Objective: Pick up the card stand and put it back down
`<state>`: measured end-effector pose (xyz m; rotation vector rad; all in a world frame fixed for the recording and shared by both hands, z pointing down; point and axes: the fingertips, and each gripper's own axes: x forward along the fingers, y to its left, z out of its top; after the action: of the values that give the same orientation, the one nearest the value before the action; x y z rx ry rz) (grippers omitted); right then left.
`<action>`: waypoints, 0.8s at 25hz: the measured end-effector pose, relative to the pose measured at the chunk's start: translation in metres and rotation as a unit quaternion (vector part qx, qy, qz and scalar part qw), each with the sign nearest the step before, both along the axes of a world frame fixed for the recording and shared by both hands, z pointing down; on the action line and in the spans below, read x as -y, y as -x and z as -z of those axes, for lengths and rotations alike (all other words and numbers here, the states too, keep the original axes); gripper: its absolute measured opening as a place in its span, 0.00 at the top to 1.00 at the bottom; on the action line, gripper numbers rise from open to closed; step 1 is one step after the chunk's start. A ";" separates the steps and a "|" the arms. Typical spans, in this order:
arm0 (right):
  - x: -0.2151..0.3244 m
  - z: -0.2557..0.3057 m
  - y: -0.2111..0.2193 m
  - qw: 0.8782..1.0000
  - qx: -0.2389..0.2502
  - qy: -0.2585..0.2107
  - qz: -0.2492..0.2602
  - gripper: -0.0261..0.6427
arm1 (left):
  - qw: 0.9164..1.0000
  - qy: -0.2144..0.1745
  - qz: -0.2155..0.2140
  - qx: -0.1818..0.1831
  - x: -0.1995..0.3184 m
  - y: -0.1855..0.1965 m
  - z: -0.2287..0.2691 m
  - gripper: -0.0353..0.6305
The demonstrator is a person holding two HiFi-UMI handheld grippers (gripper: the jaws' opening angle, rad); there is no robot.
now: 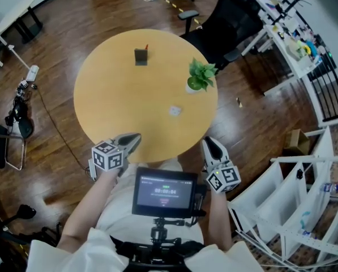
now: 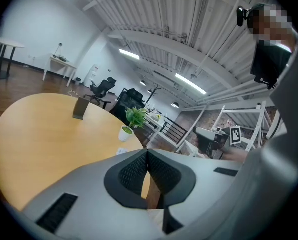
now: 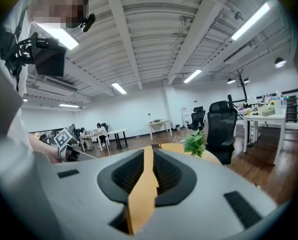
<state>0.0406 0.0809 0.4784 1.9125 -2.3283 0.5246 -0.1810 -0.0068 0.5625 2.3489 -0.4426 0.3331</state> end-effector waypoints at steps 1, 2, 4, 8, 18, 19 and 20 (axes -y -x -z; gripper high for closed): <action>0.004 -0.002 -0.002 1.000 0.002 0.001 0.006 0.86 | 1.000 0.001 0.006 0.002 0.001 0.000 -0.001 0.95; 0.008 -0.003 -0.004 1.000 0.003 0.003 0.013 0.86 | 1.000 0.003 0.013 0.005 0.004 -0.001 -0.002 0.95; 0.016 -0.006 -0.011 1.000 0.001 0.008 0.027 0.86 | 1.000 0.005 0.028 0.009 0.009 -0.004 -0.003 0.95; 0.035 -0.011 -0.029 0.998 -0.010 0.024 0.051 0.86 | 0.999 0.009 0.051 0.010 0.020 -0.019 0.003 0.95; 0.074 -0.031 -0.059 0.993 -0.019 0.056 0.105 0.86 | 0.997 0.014 0.069 0.011 0.039 -0.065 0.011 0.95; 0.078 -0.034 -0.059 0.992 -0.021 0.059 0.109 0.86 | 0.997 0.015 0.070 0.011 0.039 -0.068 0.011 0.95; 0.081 -0.037 -0.059 0.991 -0.022 0.062 0.114 0.86 | 0.997 0.015 0.070 0.012 0.040 -0.071 0.012 0.95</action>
<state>0.1000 -0.0004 0.5153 1.5643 -2.3832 0.5813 -0.1104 -0.0467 0.5506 2.2726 -0.6063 0.2992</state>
